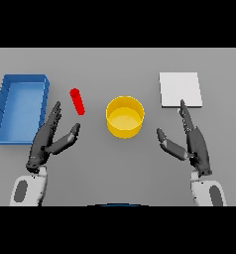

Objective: Pick up the red beaker and tilt it to pour out 1 green nut into yellow bowl. Pick up the yellow bowl and place it on the metallic measuring scale.

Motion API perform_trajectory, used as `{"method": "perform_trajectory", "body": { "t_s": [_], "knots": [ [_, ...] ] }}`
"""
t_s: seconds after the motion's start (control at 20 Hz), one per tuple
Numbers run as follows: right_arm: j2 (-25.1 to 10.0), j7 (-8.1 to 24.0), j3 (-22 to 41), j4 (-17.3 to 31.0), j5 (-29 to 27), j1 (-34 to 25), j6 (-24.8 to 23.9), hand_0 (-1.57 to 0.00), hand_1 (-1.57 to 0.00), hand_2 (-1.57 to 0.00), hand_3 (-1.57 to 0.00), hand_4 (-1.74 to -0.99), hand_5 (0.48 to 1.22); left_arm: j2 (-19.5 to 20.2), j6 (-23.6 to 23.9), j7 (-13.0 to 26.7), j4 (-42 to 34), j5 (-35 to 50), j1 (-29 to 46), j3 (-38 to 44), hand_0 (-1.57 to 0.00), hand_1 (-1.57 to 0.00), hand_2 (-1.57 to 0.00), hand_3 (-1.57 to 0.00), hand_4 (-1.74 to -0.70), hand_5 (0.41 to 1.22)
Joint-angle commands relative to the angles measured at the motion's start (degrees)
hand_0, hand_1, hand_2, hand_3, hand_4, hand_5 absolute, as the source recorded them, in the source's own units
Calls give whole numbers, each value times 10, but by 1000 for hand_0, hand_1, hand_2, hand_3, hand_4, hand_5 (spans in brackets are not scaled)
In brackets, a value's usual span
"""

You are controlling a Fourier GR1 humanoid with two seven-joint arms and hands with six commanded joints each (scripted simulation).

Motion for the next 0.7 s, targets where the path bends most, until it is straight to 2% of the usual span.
{"method": "perform_trajectory", "body": {
  "t_s": [0.0, 0.05, 0.15, 0.3, 0.55, 0.65],
  "knots": [
    [0, 0, -1, -1, -6, 6, 3, 1, 1, 1, 1, -1189, 626, -3, 0, 2, 22, 5, -20, 6, 1, 1, 1, 1, -1145, 643],
    [2, 8, -2, 1, -7, -2, 3, 1, 1, 1, 1, -1197, 627, -4, -1, 1, 43, 10, -35, 13, 1, 1, 1, 1, -1158, 645],
    [0, -7, -5, 3, -14, 2, 9, 1, 1, 1, 1, -1215, 628, -5, 1, -15, 93, 10, -72, 25, 1, 1, 1, 1, -1178, 650],
    [1, -5, -8, 3, -19, 0, 8, 1, 1, 1, 1, -1225, 627, 2, 3, -34, 167, 5, -126, 42, 1, 1, 1, 1, -1176, 640],
    [1, -3, -6, 2, -11, 3, 4, 1, 1, 1, 1, -1218, 626, -1, -2, -67, 242, 2, -186, 50, 1, 1, 1, 1, -1197, 646],
    [2, -15, -7, -1, -24, 12, 13, 1, 1, 1, 1, -1229, 628, -1, 6, -72, 272, -8, -210, 52, 1, 1, 1, 1, -1201, 654]
  ]
}}
